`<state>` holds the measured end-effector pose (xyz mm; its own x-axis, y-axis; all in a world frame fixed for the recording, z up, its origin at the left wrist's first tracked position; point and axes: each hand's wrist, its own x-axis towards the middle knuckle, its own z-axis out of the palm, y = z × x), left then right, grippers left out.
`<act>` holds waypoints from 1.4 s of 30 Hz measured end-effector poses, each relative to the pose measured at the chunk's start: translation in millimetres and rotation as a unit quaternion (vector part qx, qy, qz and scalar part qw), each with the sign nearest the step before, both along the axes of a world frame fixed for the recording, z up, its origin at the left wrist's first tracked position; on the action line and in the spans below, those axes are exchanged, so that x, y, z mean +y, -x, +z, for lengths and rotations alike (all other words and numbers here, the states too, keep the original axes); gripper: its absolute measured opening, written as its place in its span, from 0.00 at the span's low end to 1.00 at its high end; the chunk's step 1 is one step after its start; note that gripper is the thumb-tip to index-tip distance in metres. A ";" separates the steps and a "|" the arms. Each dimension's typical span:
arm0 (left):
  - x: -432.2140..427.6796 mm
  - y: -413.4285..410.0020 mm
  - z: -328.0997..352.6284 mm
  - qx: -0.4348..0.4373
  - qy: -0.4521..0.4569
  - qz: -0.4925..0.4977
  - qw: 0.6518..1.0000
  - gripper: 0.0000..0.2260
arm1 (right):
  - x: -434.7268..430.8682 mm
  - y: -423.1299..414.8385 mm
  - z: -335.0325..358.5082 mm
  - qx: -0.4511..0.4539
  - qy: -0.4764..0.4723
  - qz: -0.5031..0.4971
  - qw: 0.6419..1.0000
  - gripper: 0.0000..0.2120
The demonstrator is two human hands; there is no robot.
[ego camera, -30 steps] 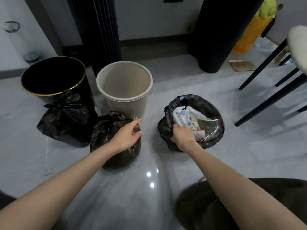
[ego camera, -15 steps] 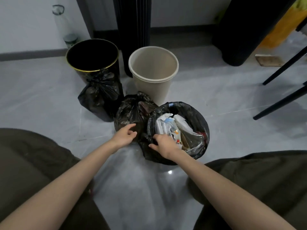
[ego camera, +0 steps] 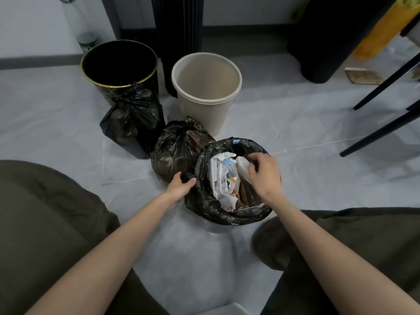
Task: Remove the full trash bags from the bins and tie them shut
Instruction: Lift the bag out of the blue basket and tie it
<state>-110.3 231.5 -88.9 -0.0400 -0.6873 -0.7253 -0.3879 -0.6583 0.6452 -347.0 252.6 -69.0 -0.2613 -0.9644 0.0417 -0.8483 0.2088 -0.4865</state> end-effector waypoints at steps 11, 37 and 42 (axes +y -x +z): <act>-6.0 9.1 -16.3 0.056 -0.027 0.122 0.991 0.17 | 20.9 38.5 -31.2 -0.281 -0.188 -0.276 0.900 0.25; 0.7 10.1 15.5 -0.061 0.001 -0.025 0.998 0.41 | 54.1 51.1 -21.5 -0.401 -0.202 -0.366 0.815 0.23; 10.8 13.9 11.4 -0.067 -0.035 -0.069 0.995 0.24 | 63.6 43.1 -21.5 -0.546 -0.254 -0.355 0.715 0.22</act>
<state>-124.2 242.3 -77.5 -0.0293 -0.6299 -0.7761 -0.5571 -0.6344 0.5359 -390.1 316.2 -90.5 -0.3028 -0.3906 -0.8693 0.3865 0.7834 -0.4867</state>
